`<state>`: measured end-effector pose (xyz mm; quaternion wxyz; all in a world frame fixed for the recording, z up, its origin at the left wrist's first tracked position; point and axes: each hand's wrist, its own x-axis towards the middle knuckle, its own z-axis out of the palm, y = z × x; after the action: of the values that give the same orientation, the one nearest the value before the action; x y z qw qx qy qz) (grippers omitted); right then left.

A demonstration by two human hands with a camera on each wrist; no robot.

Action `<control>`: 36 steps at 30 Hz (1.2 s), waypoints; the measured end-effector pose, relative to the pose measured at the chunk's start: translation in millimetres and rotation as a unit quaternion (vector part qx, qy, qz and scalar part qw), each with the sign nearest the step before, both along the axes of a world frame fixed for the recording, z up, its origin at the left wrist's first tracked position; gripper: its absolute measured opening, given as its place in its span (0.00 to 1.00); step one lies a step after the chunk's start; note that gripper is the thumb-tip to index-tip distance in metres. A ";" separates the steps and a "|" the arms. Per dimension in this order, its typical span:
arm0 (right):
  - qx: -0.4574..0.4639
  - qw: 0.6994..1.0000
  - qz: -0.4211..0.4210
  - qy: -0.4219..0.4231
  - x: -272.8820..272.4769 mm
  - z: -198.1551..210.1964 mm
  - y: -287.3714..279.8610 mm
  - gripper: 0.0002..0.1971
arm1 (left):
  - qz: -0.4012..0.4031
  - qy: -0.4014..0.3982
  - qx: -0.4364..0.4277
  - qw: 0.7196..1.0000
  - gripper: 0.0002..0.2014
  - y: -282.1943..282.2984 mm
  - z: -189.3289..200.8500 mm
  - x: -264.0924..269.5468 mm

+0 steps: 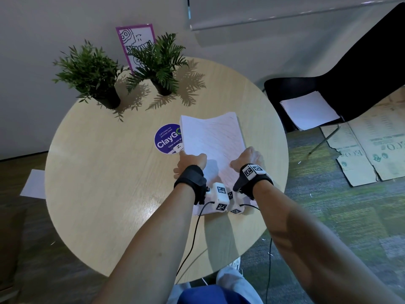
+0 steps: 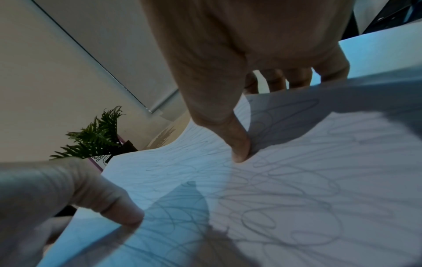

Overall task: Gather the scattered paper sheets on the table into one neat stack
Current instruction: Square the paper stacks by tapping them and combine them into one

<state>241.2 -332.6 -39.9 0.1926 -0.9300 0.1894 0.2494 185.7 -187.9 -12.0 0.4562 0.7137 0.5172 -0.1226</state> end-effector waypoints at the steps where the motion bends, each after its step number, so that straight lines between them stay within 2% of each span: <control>1: 0.003 1.000 0.000 0.000 0.0 0.2 -0.6 0.26 | 0.009 -0.014 0.001 1.000 0.33 -1.2 -0.7 0.1; 6: 0.005 1.000 0.005 0.007 1.2 -2.1 -5.2 0.25 | 0.066 -0.073 -0.034 0.995 0.32 3.9 -3.2 -3.8; 9: 0.012 1.000 -0.001 -0.008 2.4 0.6 -12.0 0.21 | 0.052 -0.081 -0.102 0.990 0.21 19.9 -16.6 -1.1; 11: 0.012 1.000 0.003 -0.016 1.2 1.4 -13.9 0.27 | 0.035 -0.092 -0.158 0.983 0.14 28.8 -20.2 -0.5; 14: 0.021 0.999 0.024 -0.014 -0.9 -0.2 -15.6 0.40 | -0.042 -0.105 -0.206 0.972 0.13 36.0 -17.0 1.9; 16: 0.043 0.998 0.044 -0.005 -0.6 0.5 -22.6 0.42 | -0.071 -0.123 -0.212 0.967 0.14 38.3 -14.8 2.7; 19: 0.133 0.990 0.039 0.015 -0.8 6.0 -37.1 0.39 | -0.067 -0.156 -0.232 0.958 0.21 45.9 -11.0 -8.1; 22: 0.256 0.966 0.014 -0.039 -6.7 7.5 -47.8 0.40 | -0.084 -0.203 -0.290 0.931 0.29 60.8 -3.7 -27.4; 24: 0.377 0.924 -0.023 -0.059 -15.1 13.7 -46.4 0.46 | -0.103 -0.237 -0.324 0.910 0.29 69.7 5.3 -40.4; 26: 0.479 0.875 -0.045 -0.048 -22.6 22.1 -41.2 0.48 | -0.120 -0.264 -0.338 0.895 0.25 77.7 14.4 -50.5; 28: 0.517 0.855 0.000 -0.037 -26.1 31.3 -31.9 0.43 | -0.114 -0.284 -0.319 0.897 0.23 86.0 21.6 -58.4; 31: 0.470 0.874 0.091 -0.083 -33.4 44.0 -4.6 0.29 | -0.087 -0.300 -0.236 0.920 0.22 99.0 29.0 -67.2; 34: 0.435 0.880 0.119 -0.149 -46.6 58.8 26.9 0.28 | -0.069 -0.337 -0.144 0.928 0.27 115.3 42.1 -76.1; 36: 0.435 0.870 0.122 -0.196 -55.3 71.0 45.8 0.28 | -0.077 -0.384 -0.100 0.915 0.31 127.9 58.6 -84.0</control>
<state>185.9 -286.8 31.1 0.5791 -0.7975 -0.0945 0.1403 101.7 -60.0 46.6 0.6780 0.6941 0.2303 0.0750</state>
